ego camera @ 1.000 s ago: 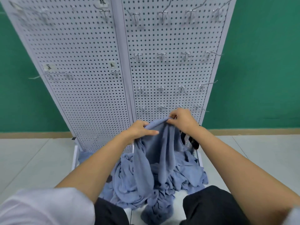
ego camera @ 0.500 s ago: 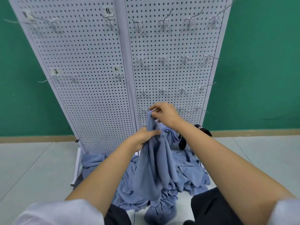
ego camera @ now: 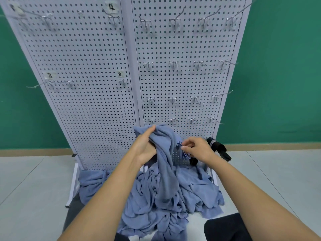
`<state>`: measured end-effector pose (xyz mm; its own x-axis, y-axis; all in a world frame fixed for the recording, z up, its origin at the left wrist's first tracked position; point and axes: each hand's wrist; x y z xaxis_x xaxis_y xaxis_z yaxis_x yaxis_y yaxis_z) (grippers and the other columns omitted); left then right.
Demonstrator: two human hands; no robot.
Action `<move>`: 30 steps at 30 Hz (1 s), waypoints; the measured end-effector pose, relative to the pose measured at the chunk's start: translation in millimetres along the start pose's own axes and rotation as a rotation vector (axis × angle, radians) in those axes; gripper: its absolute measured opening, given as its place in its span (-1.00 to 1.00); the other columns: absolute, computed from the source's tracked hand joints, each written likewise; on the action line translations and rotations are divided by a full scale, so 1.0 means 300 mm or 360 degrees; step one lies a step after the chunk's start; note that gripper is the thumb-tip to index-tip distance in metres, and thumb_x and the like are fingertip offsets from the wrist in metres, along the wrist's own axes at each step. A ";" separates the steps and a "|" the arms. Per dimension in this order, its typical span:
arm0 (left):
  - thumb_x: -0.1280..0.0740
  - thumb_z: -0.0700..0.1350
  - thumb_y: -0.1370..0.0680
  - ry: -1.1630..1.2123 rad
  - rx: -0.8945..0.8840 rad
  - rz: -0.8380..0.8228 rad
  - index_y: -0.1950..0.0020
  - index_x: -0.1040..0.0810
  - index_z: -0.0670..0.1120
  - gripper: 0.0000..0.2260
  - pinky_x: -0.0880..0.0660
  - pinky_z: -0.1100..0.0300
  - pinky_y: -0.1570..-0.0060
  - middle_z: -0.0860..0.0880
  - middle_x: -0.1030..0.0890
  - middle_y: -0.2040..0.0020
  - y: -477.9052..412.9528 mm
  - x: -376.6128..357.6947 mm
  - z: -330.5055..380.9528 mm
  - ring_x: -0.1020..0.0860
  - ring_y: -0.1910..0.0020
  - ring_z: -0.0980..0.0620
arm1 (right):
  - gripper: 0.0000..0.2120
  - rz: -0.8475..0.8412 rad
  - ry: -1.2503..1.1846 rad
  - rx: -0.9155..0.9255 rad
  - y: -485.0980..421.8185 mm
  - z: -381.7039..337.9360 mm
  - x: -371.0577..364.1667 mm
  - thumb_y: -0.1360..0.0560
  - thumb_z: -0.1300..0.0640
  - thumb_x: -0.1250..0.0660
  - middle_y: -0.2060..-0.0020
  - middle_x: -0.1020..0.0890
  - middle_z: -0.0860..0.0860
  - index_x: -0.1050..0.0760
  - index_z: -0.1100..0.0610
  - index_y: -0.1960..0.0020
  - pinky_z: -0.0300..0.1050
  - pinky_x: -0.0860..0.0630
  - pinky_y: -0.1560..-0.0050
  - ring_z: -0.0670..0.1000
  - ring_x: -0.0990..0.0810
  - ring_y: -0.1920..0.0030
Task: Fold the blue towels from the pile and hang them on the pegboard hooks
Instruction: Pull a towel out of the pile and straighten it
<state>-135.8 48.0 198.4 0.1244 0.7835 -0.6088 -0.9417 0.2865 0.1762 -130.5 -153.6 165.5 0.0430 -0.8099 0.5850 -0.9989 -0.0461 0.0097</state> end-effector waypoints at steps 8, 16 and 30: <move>-0.19 -0.08 -0.63 0.0347 -0.0048 -0.0125 -0.18 -0.55 -0.18 -0.75 -0.47 0.04 -0.26 -0.16 -0.60 -0.14 0.014 -0.033 0.064 -0.55 -0.23 -0.06 | -0.64 -0.0208 -0.0454 -0.0325 0.003 0.017 -0.014 -0.53 -0.02 -0.35 -0.07 -0.57 0.00 -0.50 0.15 -0.24 -0.08 -0.51 -0.06 -0.03 -0.53 -0.06; -0.25 -0.07 -0.56 0.0345 -0.0034 -0.0212 -0.43 -0.38 -0.13 -0.57 -0.51 0.04 -0.20 -0.14 -0.53 -0.23 0.066 -0.033 0.072 -0.49 -0.29 -0.03 | -0.74 -0.0214 -0.0955 -0.0461 0.003 -0.010 -0.047 -0.50 0.09 -0.40 0.02 -0.59 0.05 -0.46 0.10 -0.15 0.00 -0.54 -0.12 0.01 -0.53 0.04; -0.23 -0.29 -0.55 -0.0046 0.0095 0.0082 -0.01 -0.54 -0.22 -0.89 -0.50 0.04 -0.17 -0.17 -0.62 -0.01 0.088 0.074 0.110 -0.58 -0.05 -0.08 | -0.73 0.0146 -0.1260 -0.0305 0.035 -0.028 0.049 -0.54 -0.02 -0.32 0.44 -0.55 -0.03 -0.44 0.15 0.22 -0.13 -0.49 0.16 -0.03 -0.49 0.33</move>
<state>-147.4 91.1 215.0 0.0858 0.8133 -0.5755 -0.9269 0.2770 0.2532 -140.6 -161.2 181.0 -0.1096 -0.9818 -0.1551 -0.9820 0.0828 0.1699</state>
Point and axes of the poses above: each hand's wrist, its own y-axis away from the middle knuckle, its own x-axis out of the back of the hand, z = x × y
